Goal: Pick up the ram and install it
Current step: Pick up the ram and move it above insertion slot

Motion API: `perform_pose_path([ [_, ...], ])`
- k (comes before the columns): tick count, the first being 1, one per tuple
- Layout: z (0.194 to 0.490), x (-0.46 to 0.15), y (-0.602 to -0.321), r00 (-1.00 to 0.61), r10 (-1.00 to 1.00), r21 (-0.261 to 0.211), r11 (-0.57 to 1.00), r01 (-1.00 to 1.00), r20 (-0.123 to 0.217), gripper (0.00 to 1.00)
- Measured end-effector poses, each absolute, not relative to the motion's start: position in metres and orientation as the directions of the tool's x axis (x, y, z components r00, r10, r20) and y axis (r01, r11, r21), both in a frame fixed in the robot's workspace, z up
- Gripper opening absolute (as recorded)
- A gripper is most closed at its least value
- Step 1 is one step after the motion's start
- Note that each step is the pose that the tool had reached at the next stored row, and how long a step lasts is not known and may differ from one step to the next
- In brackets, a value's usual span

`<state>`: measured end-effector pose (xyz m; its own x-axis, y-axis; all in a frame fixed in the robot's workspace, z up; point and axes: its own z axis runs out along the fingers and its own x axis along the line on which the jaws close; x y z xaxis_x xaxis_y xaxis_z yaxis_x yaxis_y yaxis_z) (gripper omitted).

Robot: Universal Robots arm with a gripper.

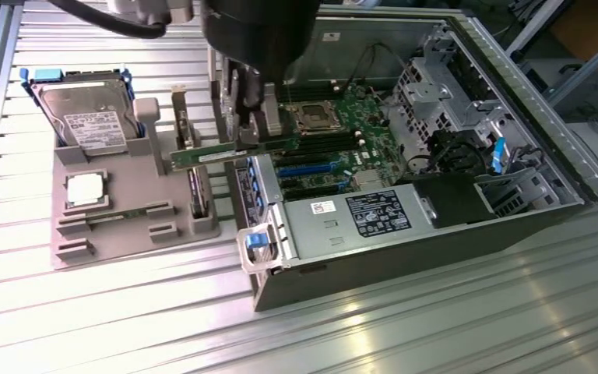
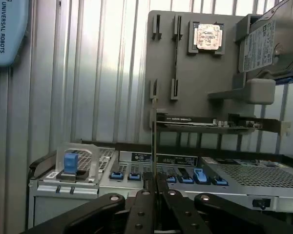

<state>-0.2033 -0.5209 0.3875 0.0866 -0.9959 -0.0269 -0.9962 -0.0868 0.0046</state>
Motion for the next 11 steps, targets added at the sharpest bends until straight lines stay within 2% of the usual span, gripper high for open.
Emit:
perform_pose_path([
  [11,0.387,-0.102,-0.521,0.091,-0.996,0.005,-0.091,-0.996,-0.026,0.12],
])
